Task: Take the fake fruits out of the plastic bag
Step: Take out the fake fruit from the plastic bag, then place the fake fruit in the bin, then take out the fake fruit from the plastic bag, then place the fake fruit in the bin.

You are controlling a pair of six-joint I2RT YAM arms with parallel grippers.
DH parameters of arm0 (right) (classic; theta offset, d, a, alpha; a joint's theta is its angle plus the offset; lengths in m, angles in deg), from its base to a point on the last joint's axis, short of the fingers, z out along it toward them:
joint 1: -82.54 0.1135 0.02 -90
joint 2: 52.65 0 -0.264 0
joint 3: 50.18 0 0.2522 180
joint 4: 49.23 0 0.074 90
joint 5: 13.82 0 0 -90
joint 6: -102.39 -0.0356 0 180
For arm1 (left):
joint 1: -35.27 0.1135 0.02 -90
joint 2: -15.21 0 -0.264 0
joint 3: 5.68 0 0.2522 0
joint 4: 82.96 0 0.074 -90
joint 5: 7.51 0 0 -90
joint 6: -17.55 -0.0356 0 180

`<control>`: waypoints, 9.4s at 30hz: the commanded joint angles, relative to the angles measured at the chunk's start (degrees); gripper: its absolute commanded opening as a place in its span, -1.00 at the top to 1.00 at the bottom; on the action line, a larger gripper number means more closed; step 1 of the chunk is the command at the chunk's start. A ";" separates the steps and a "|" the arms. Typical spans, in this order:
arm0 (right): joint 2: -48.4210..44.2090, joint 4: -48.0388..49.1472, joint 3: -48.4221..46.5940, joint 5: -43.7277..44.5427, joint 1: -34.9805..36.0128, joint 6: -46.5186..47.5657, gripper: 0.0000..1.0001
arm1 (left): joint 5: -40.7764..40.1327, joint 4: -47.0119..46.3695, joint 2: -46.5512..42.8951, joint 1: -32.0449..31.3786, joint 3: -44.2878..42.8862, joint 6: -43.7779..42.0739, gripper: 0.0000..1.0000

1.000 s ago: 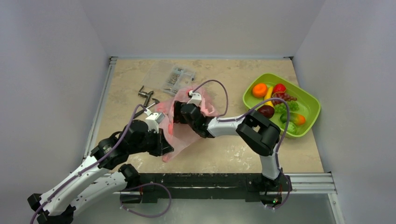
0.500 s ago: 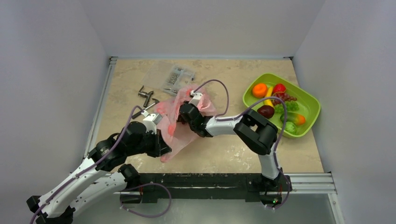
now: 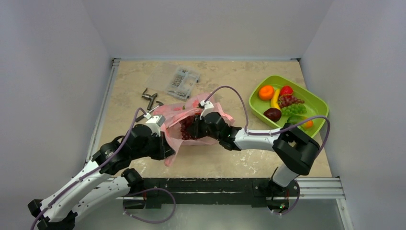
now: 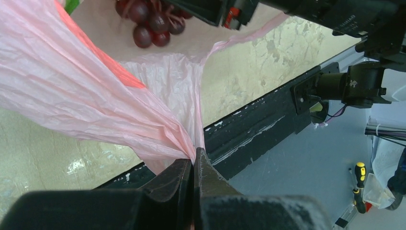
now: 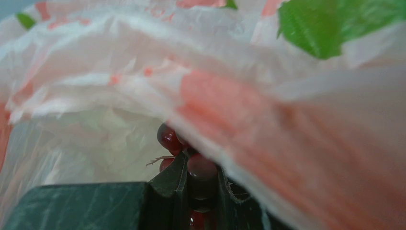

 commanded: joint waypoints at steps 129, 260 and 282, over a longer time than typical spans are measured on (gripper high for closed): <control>-11.95 -23.64 -6.74 4.98 10.46 31.85 -0.03 | 9.04 6.68 -1.03 -0.43 -4.34 -4.51 1.00; -49.29 -17.89 7.63 39.97 -6.11 22.44 1.00 | -9.23 20.74 -2.81 -0.43 -9.10 -8.70 1.00; -22.01 -22.59 6.78 33.29 -56.10 2.67 0.13 | -8.46 20.07 -3.34 -0.43 -8.99 -9.34 1.00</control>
